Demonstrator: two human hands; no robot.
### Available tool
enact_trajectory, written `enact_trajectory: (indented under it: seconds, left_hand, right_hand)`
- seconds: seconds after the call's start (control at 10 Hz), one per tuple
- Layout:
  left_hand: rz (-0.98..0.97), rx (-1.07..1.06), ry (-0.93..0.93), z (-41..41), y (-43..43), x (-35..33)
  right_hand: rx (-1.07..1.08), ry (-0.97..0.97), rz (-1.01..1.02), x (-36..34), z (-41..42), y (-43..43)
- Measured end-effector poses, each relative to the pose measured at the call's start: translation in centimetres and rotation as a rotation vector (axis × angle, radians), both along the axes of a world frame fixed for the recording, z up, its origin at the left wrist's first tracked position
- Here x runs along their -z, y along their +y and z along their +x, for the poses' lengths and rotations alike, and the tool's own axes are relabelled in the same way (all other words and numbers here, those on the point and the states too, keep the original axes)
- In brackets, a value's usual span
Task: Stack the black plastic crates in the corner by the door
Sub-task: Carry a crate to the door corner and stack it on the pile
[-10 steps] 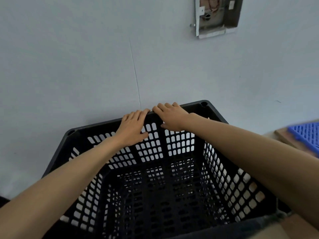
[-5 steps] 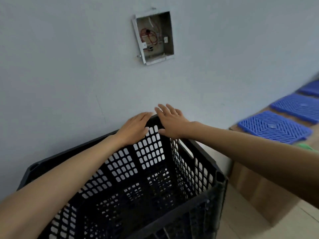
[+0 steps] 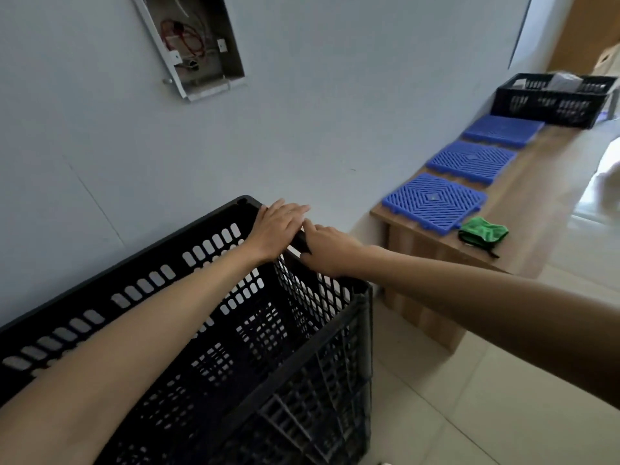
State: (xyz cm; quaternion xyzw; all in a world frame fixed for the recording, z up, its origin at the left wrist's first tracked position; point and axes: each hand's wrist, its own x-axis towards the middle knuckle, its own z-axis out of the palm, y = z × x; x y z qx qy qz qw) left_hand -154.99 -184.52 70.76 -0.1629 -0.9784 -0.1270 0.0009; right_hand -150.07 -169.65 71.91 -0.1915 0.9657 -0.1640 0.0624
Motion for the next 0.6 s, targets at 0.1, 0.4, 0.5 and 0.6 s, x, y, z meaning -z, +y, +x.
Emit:
enact_trajectory:
  seconds: [0.1,0.4,0.5,0.6]
  left_hand:
    - [0.033,-0.025,0.055,0.2,0.5,0.0]
    - [0.000,-0.197,0.066,2.6,1.3,0.0]
    - [-0.088,-0.233,0.046,5.1,0.2,-0.6]
    - [-0.221,-0.221,0.091,9.1,-2.6,-0.7]
  right_hand:
    - [0.007,0.028,-0.029,0.2,0.0,-0.1]
    - [0.007,0.088,-0.026,-0.1,0.6,0.0]
    - [-0.016,0.082,0.044,-0.4,0.5,0.1]
    - [-0.040,0.093,0.158,-1.5,1.4,0.3]
